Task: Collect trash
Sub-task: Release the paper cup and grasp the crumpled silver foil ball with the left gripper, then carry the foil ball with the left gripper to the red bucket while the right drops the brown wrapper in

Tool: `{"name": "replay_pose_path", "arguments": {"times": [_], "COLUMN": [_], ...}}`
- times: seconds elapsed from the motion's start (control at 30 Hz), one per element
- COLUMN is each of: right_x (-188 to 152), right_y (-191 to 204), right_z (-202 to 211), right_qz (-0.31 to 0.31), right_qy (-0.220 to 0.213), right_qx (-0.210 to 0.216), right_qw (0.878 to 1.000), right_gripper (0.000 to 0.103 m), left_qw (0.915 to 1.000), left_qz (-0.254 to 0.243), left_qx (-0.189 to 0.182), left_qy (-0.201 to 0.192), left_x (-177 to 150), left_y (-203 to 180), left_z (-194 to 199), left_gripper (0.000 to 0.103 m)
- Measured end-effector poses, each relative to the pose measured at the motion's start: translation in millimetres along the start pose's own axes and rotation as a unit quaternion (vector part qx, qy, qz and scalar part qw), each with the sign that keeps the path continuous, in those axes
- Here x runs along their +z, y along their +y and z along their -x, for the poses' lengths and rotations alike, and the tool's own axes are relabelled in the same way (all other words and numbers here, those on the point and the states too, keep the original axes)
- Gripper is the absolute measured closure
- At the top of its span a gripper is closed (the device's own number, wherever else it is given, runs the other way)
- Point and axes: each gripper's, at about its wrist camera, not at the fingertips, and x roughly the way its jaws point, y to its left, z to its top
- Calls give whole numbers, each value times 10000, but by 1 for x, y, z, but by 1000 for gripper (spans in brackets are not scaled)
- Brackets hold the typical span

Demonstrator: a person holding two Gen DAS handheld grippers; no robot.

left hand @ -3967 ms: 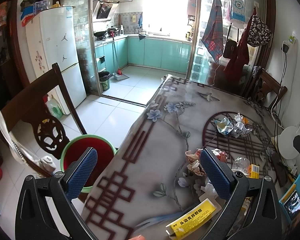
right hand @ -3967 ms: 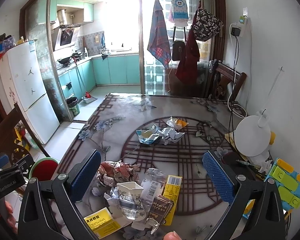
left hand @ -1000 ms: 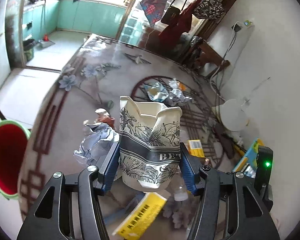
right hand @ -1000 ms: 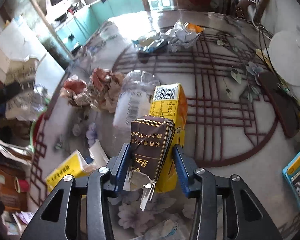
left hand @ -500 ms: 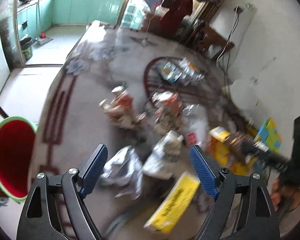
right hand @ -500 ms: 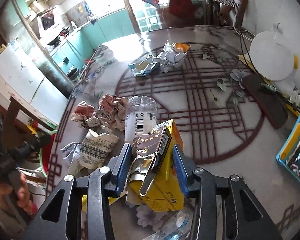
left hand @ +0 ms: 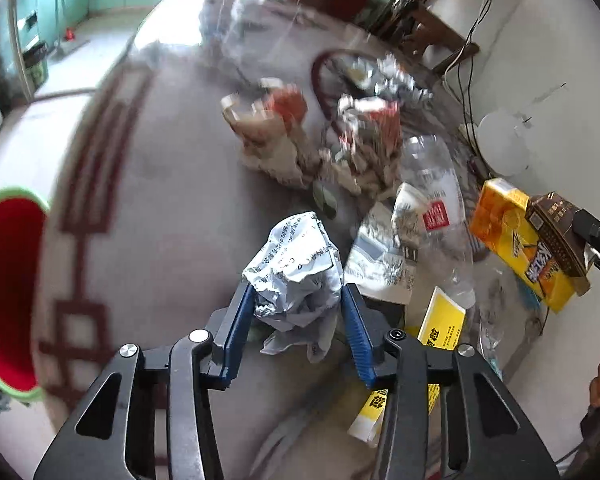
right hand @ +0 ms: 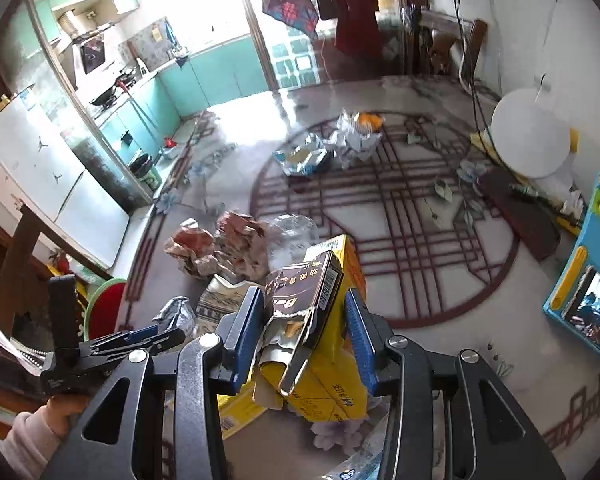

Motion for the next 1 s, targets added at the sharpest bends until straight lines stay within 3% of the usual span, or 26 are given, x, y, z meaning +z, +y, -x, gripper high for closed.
{"name": "replay_pose_path", "arguments": {"times": [0.23,0.53,0.77,1.0], "right_x": [5,19,15,-6], "right_y": [23,89,169,250], "right_z": [27,27,-24,-100], "right_qz": [-69,357,735,1203], "right_qy": [-341,-539,-50,683], "right_qx": [16,367,1297,2186], "right_qw": [9994,9972,9888,9660], "right_gripper": [65,65,65,65], "left_qw": [9967,9879,9792,9702], "left_qz": [242,693,1218,1468], "left_qx": [-43,600,1078,1598], "left_qy": [-777,-1252,-1216,-1078], "left_x": [7,4,-16,-32], "left_y": [32,106,158,194], "left_z": [70,124,132,134], "left_gripper": [61,61,61,60]}}
